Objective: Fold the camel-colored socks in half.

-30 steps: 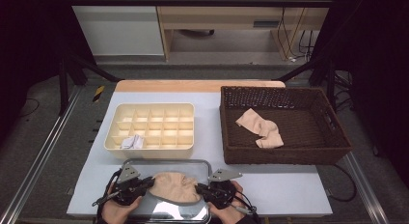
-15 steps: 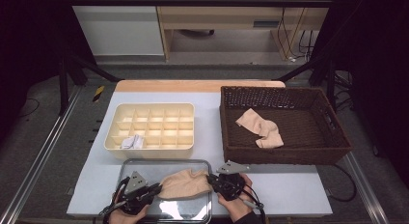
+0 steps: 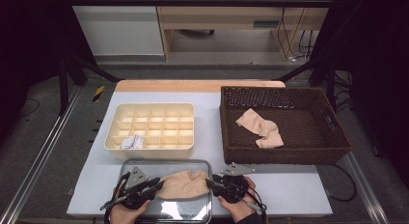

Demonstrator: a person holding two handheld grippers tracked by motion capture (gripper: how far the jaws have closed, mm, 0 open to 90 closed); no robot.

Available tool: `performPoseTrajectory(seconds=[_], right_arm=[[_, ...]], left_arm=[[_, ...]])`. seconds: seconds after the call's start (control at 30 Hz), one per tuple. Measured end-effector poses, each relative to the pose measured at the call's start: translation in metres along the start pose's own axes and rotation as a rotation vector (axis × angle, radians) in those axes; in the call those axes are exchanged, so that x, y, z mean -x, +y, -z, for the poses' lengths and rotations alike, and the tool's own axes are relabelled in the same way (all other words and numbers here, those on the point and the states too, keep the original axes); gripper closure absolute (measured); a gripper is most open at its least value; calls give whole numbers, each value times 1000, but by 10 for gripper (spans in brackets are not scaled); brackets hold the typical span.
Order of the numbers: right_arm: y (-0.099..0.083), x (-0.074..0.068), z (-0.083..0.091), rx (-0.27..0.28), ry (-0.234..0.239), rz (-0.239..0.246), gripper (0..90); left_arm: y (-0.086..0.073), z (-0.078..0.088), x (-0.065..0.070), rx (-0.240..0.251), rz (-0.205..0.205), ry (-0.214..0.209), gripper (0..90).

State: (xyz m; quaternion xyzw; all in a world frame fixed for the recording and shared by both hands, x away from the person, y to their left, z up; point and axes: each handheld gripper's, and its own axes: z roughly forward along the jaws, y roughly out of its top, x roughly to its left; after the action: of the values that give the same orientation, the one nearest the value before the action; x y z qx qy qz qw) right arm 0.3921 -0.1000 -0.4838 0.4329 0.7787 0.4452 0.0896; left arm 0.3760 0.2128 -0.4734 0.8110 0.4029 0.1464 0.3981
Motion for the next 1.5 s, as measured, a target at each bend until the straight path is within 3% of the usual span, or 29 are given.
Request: performPoseTrajectory(seconds=[0.17,0.37,0.57,0.7,0.83,1.1,1.27,1.5], right_arm=[[-4,-1,-3,3,48,-49,762],[-3,-1,-1,-4,57,-44,872],[4,9,12,-2,4,-34,880],[0,10,6,-31,-25,-16,878],[0,9,5,-23,-22,-9,861],[5,14,17,47,-16,-7,700],[9,19,29,84,-29,-10,685],[3,25,35,77,-37,-38,660]], left_arm=[[-1,-1,0,-10,4,-6,812],[-2,-1,0,-5,29,-7,838],[-1,-1,7,7,9,-12,844],[-1,-3,11,-7,-11,6,844],[0,-3,12,-4,-10,3,836],[14,13,10,93,-35,-4,721],[25,13,17,99,-54,-17,743],[38,1,32,98,-77,-32,825]])
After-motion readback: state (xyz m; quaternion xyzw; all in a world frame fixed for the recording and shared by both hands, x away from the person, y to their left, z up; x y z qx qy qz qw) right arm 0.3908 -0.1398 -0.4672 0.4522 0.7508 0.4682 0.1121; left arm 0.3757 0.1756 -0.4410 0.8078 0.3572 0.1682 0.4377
